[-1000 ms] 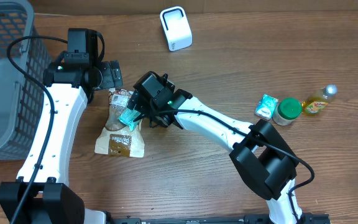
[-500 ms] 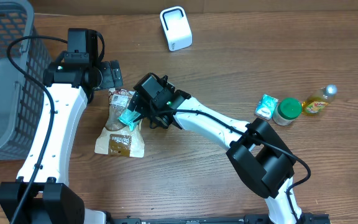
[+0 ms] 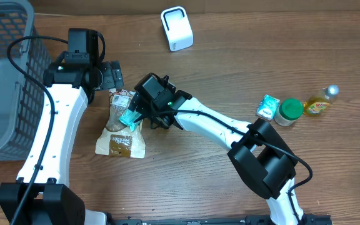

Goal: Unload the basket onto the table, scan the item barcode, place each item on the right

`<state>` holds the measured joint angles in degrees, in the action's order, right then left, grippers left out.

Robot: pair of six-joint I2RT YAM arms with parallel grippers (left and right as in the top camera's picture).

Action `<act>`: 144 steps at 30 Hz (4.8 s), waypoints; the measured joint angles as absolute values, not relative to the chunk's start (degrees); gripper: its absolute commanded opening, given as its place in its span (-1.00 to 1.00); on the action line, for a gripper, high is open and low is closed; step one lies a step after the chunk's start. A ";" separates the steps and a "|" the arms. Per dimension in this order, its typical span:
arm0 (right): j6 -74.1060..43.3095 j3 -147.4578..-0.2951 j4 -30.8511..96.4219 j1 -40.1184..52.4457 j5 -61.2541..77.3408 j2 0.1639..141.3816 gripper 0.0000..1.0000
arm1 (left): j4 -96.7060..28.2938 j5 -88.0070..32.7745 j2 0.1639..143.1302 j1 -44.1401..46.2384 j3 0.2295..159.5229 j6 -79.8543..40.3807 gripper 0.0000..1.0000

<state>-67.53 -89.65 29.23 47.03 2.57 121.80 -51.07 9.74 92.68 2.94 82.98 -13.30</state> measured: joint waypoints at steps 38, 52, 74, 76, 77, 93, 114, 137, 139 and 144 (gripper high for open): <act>-67.53 -89.65 26.61 47.03 2.57 122.10 0.64 | -51.07 9.74 92.68 2.94 82.98 -13.30 0.99; -67.51 -89.62 26.11 47.09 2.57 123.66 0.22 | -51.07 9.72 92.68 2.94 82.98 -13.30 0.99; -67.64 -89.62 24.03 47.40 2.55 125.99 -0.72 | -51.05 9.74 92.68 2.94 82.98 -13.30 0.99; -68.10 -89.62 23.94 47.40 2.50 126.02 -0.92 | -51.07 9.74 92.68 2.94 82.98 -13.30 0.99; -67.90 -89.62 23.83 47.40 2.68 126.02 -0.93 | -51.07 9.72 92.68 2.94 82.98 -13.30 0.99; -55.90 -89.43 24.23 46.57 6.17 122.45 -0.93 | -51.07 9.74 92.68 2.94 82.98 -13.30 0.98; -36.27 -89.27 40.12 36.73 6.11 116.73 -0.93 | -51.07 9.74 92.68 2.94 82.98 -13.30 0.99; -18.31 -89.25 46.98 36.07 5.06 116.73 -0.93 | -51.07 9.74 92.68 2.94 82.98 -13.30 0.99; -17.17 -89.25 47.24 36.10 5.04 116.73 -0.93 | -51.07 9.74 92.68 2.94 82.98 -13.30 1.00; -15.84 -89.25 47.22 36.10 5.02 116.73 -0.93 | -51.07 9.72 92.68 2.94 82.98 -13.30 0.99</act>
<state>-15.84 -89.25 47.22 36.10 5.02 116.73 -51.07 9.72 92.68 2.94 82.98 -13.30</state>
